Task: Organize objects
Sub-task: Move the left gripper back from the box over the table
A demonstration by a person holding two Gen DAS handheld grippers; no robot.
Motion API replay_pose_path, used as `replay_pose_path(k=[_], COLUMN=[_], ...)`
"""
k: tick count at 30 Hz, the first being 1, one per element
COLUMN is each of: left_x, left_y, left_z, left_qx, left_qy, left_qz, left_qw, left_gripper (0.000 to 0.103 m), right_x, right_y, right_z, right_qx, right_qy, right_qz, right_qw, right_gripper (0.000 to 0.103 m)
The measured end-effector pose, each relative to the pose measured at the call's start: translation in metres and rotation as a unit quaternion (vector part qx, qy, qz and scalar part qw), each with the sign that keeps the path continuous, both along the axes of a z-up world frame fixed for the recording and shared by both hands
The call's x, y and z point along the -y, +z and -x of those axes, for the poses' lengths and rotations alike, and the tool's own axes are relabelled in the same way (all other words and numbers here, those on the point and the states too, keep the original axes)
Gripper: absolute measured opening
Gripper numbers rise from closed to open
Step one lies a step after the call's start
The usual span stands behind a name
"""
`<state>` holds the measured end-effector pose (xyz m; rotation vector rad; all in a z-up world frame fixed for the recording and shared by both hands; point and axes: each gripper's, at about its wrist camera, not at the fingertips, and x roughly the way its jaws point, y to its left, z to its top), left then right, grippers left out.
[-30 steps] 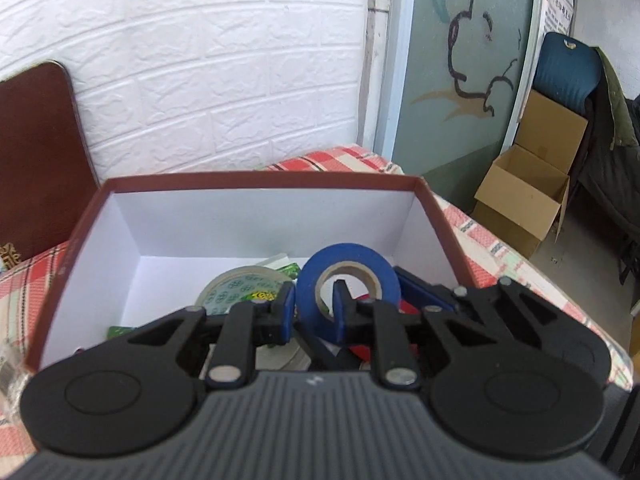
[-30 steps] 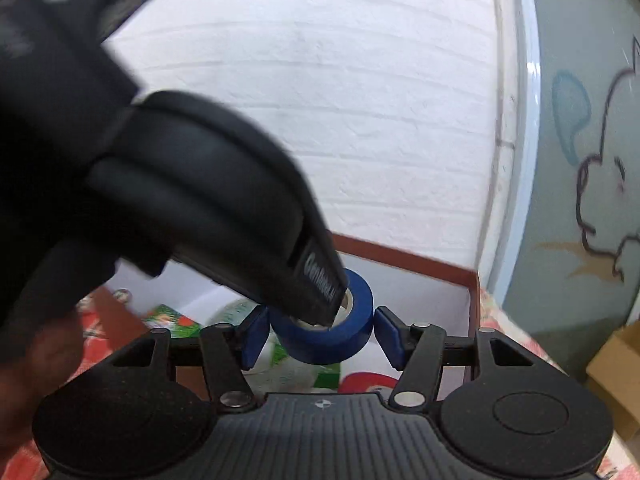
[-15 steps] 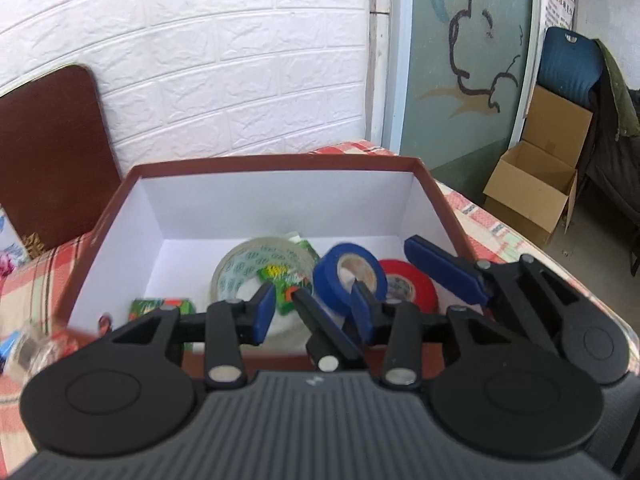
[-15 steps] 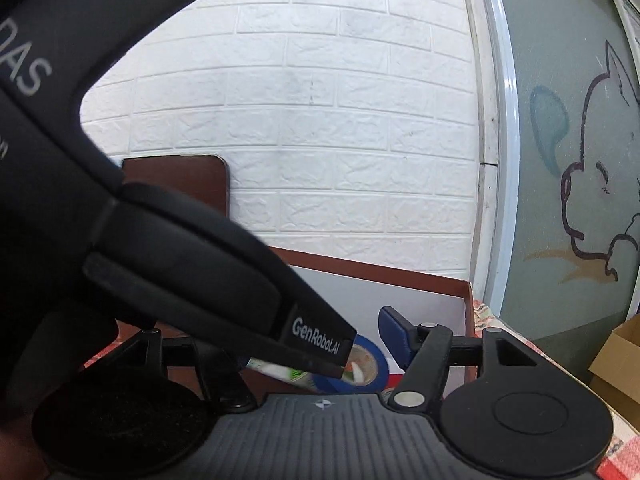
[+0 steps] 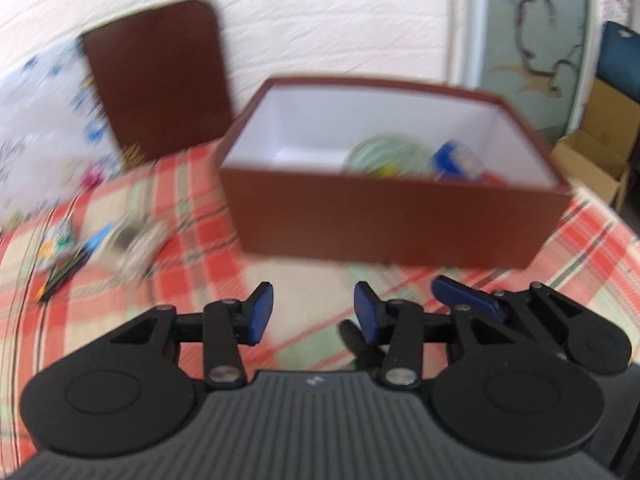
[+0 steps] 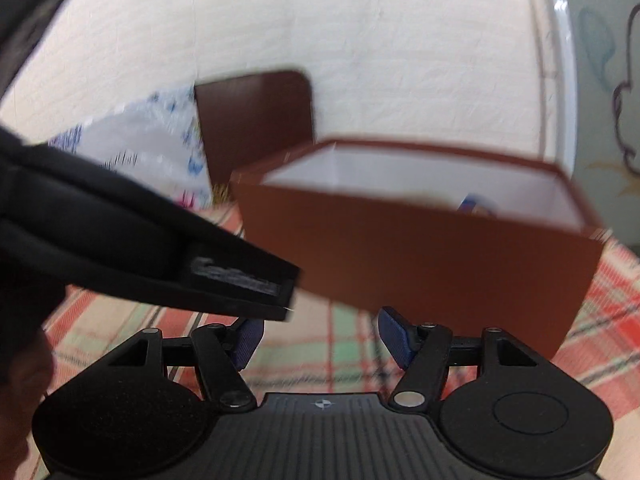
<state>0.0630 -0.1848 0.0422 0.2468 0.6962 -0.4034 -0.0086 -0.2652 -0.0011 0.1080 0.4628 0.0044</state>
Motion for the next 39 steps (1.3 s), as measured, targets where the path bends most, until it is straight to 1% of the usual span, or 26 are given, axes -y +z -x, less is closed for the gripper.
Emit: replay_pose_path(k=[1,3,4,6,8,9,11,14,16,21,24,27,31,34,36,38,39], left_x=[-0.009,-0.026,-0.033,-0.050,-0.065,-0.072,-0.085,-0.096,-0.104,-0.122,-0.135,-0.148,-0.171,-0.206,-0.236,-0.269,-0.286], left_y=[-0.006,-0.019,-0.025,-0.035,-0.043,-0.046,-0.048,-0.051,-0.052,-0.053,-0.054,-0.056,-0.056,-0.056,-0.055,-0.054,-0.056], left_z=[-0.002,-0.007,-0.009,-0.014,-0.017,-0.017,-0.017,-0.015,-0.015,-0.019,-0.021,-0.024,-0.029,-0.033,-0.038,-0.043,-0.045], left_qx=[-0.005,-0.013,-0.016,-0.024,-0.028,-0.029,-0.024,-0.010,-0.011,-0.011,-0.010,-0.008,0.003,0.015,0.025,0.038,0.046], left_qy=[0.012,0.040,0.053,0.081,0.103,0.110,0.117,0.127,0.134,0.144,0.151,0.156,0.166,0.194,0.222,0.253,0.270], left_qz=[-0.005,-0.019,-0.026,-0.035,-0.039,-0.038,-0.028,-0.038,-0.032,-0.022,-0.016,-0.010,-0.010,-0.011,-0.016,-0.026,-0.032], left_qw=[0.9999,0.9989,0.9981,0.9958,0.9935,0.9928,0.9925,0.9911,0.9905,0.9892,0.9883,0.9876,0.9860,0.9808,0.9745,0.9662,0.9612], left_gripper=[0.047,0.047,0.047,0.047,0.047,0.049,0.052,0.054,0.056,0.057,0.061,0.062,0.062,0.062,0.063,0.068,0.072], right_x=[-0.004,-0.011,-0.013,-0.017,-0.004,-0.006,-0.011,-0.011,-0.012,-0.018,-0.024,-0.036,-0.063,-0.090,-0.108,-0.125,-0.133], right_y=[-0.006,-0.012,-0.013,-0.014,-0.012,-0.012,-0.014,-0.012,-0.012,-0.015,-0.013,-0.013,-0.013,-0.014,-0.014,-0.014,-0.013], right_z=[-0.005,-0.013,-0.015,-0.015,-0.030,-0.033,-0.031,-0.035,-0.032,-0.033,-0.032,-0.033,-0.043,-0.054,-0.063,-0.075,-0.083], right_qx=[-0.025,-0.055,-0.063,-0.067,-0.068,-0.068,-0.068,-0.069,-0.069,-0.072,-0.072,-0.072,-0.074,-0.072,-0.072,-0.073,-0.073], right_qy=[0.007,0.014,0.018,0.024,0.026,0.025,0.025,0.025,0.024,0.021,0.020,0.044,0.088,0.122,0.146,0.167,0.179], right_qz=[0.001,0.015,0.018,0.025,0.037,0.042,0.048,0.054,0.061,0.080,0.091,0.092,0.092,0.098,0.098,0.091,0.087], right_qw=[1.000,0.998,0.998,0.997,0.997,0.996,0.996,0.996,0.995,0.994,0.993,0.992,0.989,0.985,0.982,0.979,0.977], right_gripper=[0.062,0.062,0.063,0.068,0.069,0.069,0.069,0.069,0.069,0.069,0.069,0.069,0.068,0.068,0.068,0.068,0.069])
